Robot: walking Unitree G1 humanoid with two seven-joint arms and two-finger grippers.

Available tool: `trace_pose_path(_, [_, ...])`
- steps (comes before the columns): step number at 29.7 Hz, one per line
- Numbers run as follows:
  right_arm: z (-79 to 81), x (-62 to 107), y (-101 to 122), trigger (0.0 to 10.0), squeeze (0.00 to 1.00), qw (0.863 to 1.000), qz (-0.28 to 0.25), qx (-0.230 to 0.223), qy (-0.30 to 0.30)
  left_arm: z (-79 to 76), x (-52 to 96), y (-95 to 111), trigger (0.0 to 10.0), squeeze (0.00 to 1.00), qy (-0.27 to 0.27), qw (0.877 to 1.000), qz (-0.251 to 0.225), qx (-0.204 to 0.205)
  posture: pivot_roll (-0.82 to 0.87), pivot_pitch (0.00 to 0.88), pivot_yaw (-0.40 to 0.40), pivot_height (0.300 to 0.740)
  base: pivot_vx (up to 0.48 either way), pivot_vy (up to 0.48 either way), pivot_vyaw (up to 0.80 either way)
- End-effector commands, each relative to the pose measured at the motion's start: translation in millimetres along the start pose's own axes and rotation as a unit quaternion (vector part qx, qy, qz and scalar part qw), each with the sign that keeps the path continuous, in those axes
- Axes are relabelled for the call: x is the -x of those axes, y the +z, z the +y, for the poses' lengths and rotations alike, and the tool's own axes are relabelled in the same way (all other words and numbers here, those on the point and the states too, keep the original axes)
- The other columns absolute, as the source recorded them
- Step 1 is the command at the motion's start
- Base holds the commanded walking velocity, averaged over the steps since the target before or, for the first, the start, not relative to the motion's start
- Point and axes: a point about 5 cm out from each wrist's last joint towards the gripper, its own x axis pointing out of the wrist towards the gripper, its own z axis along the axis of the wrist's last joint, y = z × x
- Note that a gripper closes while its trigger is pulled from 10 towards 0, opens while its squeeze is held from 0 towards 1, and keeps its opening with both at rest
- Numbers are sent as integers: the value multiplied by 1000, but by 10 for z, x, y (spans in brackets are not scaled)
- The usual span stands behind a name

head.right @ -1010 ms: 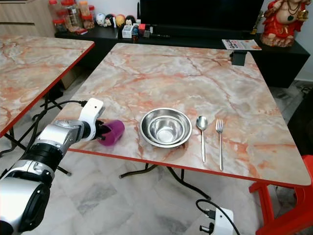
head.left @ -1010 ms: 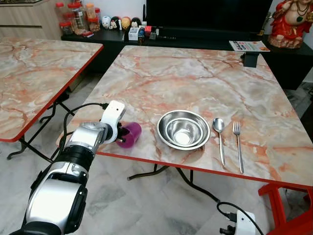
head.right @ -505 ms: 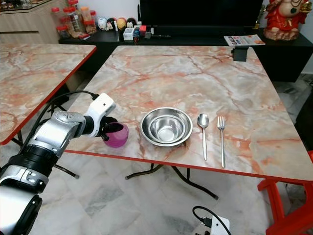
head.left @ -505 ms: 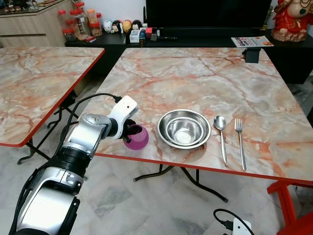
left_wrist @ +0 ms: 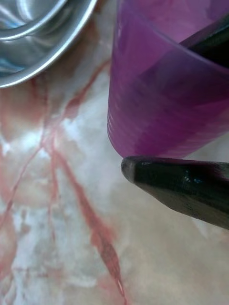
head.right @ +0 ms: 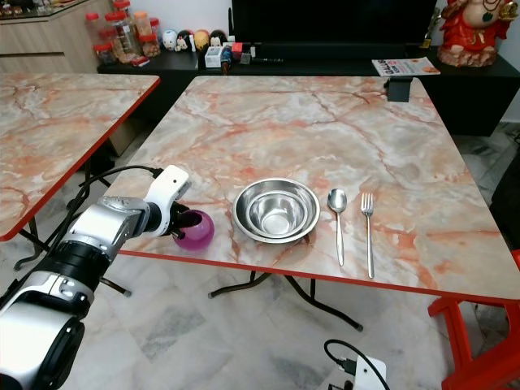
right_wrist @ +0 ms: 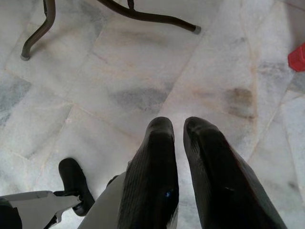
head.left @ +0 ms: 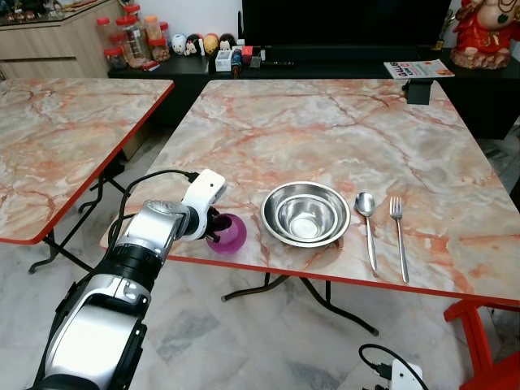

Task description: Setting the table

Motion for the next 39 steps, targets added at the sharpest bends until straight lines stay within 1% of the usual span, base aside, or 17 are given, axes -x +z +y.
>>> trace_pose_path(1, [2,-8,38,10000,0,1000,-6,-5,-1,17,6,76,10000,0,5,1000,-6,17,-38,0,44,740,0,0,0])
trace_pose_path(4, [-22,-11,53,10000,0,1000,-7,-4,-3,34,-7,132,10000,0,16,998,-18,55,-40,0,41,740,0,0,0])
trace_pose_path(5, [-31,-12,58,10000,0,1000,-8,-4,-4,43,-10,156,10000,0,22,997,-23,77,-40,0,39,740,0,0,0])
trace_pose_path(8, [-43,-12,62,10000,0,1000,-7,-3,-5,54,-16,172,10000,0,29,995,-25,95,-39,0,37,740,0,0,0])
trace_pose_path(11, [-48,-15,73,10000,0,1000,-8,-3,-5,74,-29,174,10000,0,43,989,-26,139,-43,0,31,740,0,0,0])
trace_pose_path(12, [-49,-15,73,10000,0,1000,-8,-3,-5,75,-29,173,10000,0,45,988,-26,145,-43,0,31,740,0,0,0])
trace_pose_path(14, [-55,-15,77,10000,0,1000,-8,-2,-5,78,-33,174,10000,0,47,983,-25,176,-43,0,26,740,0,0,0])
trace_pose_path(15, [-55,-15,77,10000,0,1000,-8,-2,-5,78,-33,174,10000,0,47,983,-25,176,-43,0,26,740,0,0,0])
trace_pose_path(18, [-60,-17,87,10000,0,1000,-9,0,-5,84,-43,172,10000,0,56,977,-23,203,-43,0,23,740,0,0,0])
trace_pose_path(22, [-90,-18,101,10000,0,1000,-10,3,-6,78,-63,150,10000,0,67,972,-20,224,-45,0,16,740,0,0,0])
trace_pose_path(25, [-95,-19,107,10000,0,1000,-11,3,-6,73,-69,151,10000,0,67,972,-19,226,-45,0,16,740,0,0,0])
trace_pose_path(27, [-102,-21,119,10000,0,1000,-12,5,-6,48,-82,152,10000,0,59,968,-21,243,-45,0,10,740,0,0,0])
trace_pose_path(29, [-108,-22,127,10000,0,1000,-13,6,-6,10,-100,149,10000,0,44,961,-21,271,-48,0,9,740,0,0,0])
trace_pose_path(34, [-112,-24,136,10000,0,1000,-15,6,-6,-38,-120,152,10000,0,31,954,-21,299,-51,0,7,740,0,0,0])
trace_pose_path(37, [-118,-24,137,10000,0,1000,-14,8,-7,-37,-125,146,10000,0,41,949,-20,313,-53,0,5,740,0,0,0])
trace_pose_path(39, [-124,-22,137,10000,0,1000,-15,8,-7,-23,-123,148,10000,0,53,947,-21,316,-50,0,1,740,0,0,0])
